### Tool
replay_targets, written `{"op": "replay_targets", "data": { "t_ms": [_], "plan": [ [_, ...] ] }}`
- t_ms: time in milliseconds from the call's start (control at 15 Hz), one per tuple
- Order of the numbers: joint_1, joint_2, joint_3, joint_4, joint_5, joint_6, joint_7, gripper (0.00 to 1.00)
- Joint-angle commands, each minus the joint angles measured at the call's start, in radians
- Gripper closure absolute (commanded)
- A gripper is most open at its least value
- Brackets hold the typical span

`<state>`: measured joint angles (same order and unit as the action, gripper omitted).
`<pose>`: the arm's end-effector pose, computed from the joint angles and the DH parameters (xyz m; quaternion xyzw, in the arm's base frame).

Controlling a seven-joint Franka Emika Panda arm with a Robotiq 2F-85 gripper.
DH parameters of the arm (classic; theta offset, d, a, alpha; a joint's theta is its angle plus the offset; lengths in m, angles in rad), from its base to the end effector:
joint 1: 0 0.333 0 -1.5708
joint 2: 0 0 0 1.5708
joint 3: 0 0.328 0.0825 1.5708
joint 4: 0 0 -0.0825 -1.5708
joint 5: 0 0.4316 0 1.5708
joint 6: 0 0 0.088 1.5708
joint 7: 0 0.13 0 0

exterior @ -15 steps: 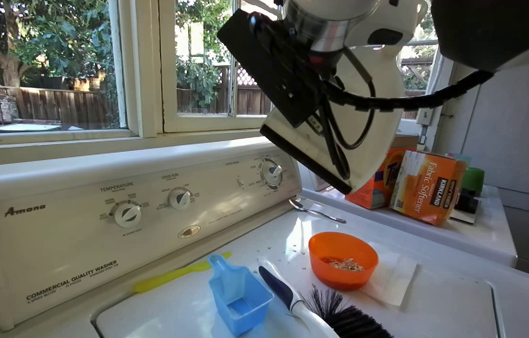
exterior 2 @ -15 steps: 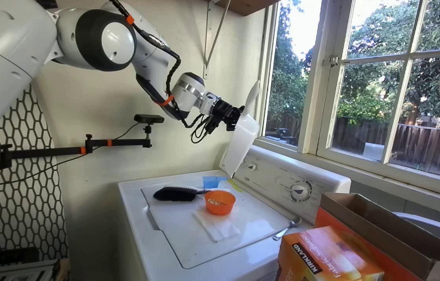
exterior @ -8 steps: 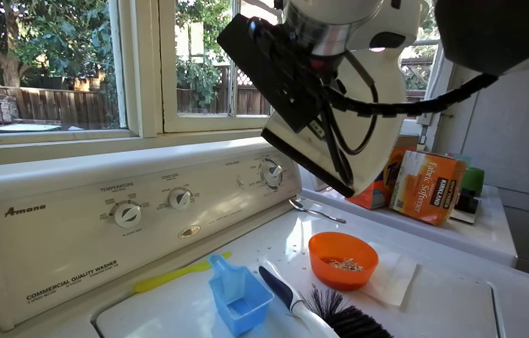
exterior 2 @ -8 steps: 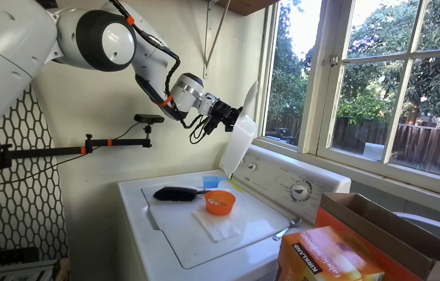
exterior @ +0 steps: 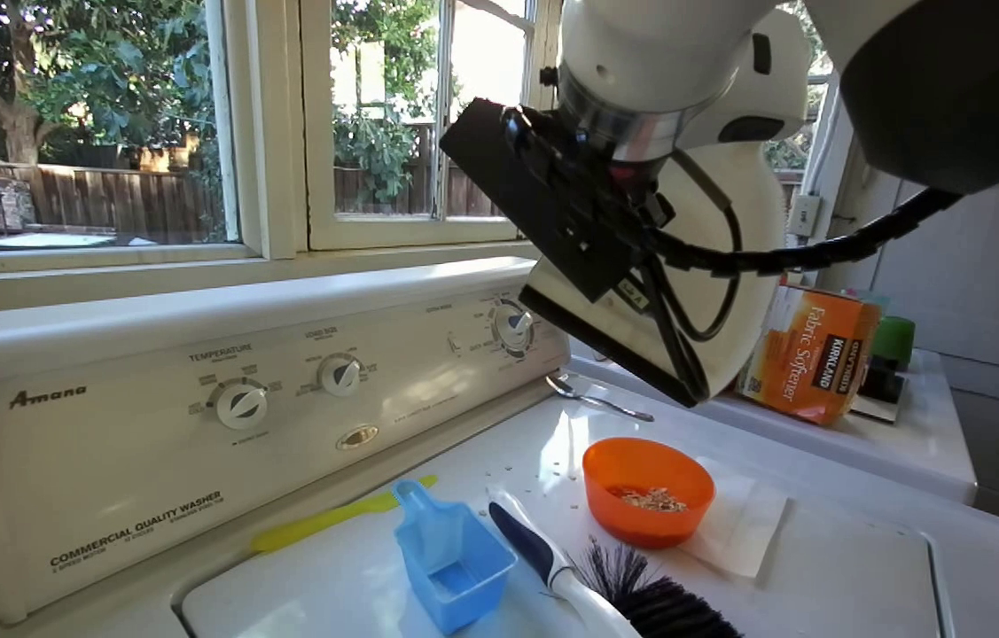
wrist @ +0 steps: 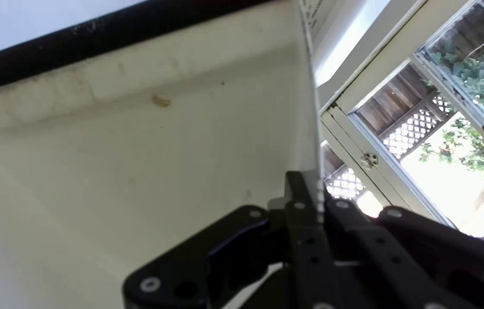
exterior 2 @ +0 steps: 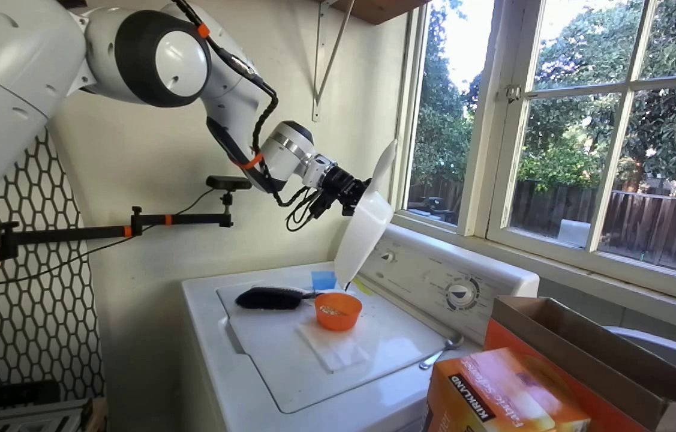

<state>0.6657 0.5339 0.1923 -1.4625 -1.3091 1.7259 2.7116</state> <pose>0.5918 0.4751 0.3940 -0.6229 0.5530 -0.5531 0.0154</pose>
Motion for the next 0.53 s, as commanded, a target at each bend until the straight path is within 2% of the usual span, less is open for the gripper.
{"op": "replay_targets", "data": {
  "t_ms": [0,467],
  "plan": [
    [-0.053,-0.068,0.03,-0.087,0.032,0.044,0.012,0.99],
    [-0.166,-0.159,0.072,-0.175,0.098,0.167,-0.034,0.99]
  ]
}}
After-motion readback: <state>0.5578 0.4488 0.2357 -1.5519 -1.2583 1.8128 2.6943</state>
